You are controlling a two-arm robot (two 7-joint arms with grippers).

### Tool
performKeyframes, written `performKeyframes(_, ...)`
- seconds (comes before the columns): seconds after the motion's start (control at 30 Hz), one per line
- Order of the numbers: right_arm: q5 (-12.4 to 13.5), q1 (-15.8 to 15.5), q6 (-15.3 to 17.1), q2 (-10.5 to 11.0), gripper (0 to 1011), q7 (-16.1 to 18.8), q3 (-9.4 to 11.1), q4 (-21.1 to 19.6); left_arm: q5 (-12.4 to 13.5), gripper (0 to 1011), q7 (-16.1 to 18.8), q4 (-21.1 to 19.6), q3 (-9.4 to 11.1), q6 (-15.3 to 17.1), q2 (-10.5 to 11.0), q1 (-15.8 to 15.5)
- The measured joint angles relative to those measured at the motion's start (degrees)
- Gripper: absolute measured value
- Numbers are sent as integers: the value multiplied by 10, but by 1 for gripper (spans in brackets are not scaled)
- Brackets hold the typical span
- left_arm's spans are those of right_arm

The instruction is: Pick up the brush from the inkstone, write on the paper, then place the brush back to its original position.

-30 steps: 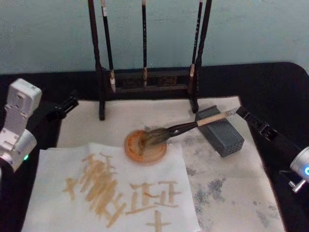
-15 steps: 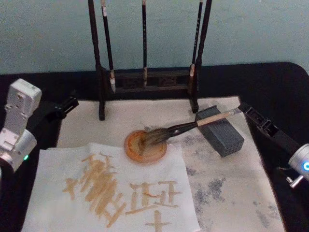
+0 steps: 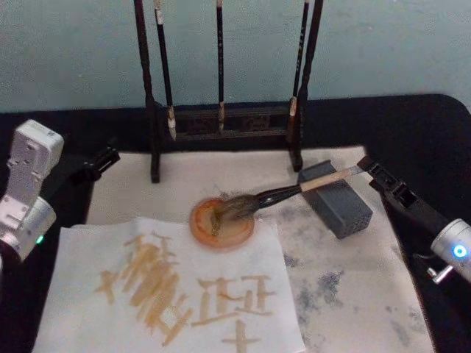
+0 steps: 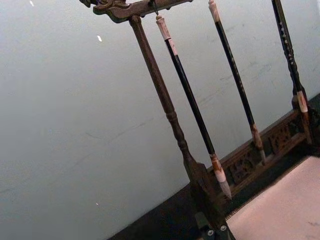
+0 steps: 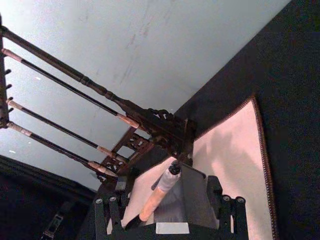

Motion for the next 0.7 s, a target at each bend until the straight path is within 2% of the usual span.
performKeyframes(0.7,18,33,-8,1,1008,12,-37,34,0,1002,0,0,0,0,0,0)
